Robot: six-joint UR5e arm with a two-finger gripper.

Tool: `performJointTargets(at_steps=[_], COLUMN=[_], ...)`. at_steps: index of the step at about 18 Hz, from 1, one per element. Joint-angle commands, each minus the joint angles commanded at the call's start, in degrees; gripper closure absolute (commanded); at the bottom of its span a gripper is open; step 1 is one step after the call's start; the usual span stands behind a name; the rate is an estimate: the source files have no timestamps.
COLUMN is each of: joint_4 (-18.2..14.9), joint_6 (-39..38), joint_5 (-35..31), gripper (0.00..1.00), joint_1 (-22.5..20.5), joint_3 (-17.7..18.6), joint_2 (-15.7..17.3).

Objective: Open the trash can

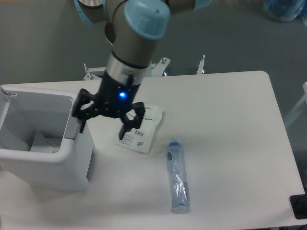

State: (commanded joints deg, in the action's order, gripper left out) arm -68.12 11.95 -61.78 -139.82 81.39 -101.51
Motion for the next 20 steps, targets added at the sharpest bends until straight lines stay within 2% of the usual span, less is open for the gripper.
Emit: performJointTargets(at_steps=[4, 8, 10, 13, 17, 20], joint_4=[0.0, 0.18, 0.09, 0.97, 0.88, 0.97], joint_6=[5.44, 11.94, 14.93, 19.76, 34.42, 42.08], joint_5=[-2.29, -8.68, -12.29, -14.24, -20.9, -23.38], gripper=[0.0, 0.0, 0.0, 0.0, 0.0, 0.0], joint_1=[-5.18, -10.72, -12.04, -14.59, -15.22, -16.62], joint_3=[0.09, 0.44, 0.09, 0.0, 0.26, 0.44], joint_2=[-0.79, -4.56, -5.8, -8.17, -10.19, -12.74])
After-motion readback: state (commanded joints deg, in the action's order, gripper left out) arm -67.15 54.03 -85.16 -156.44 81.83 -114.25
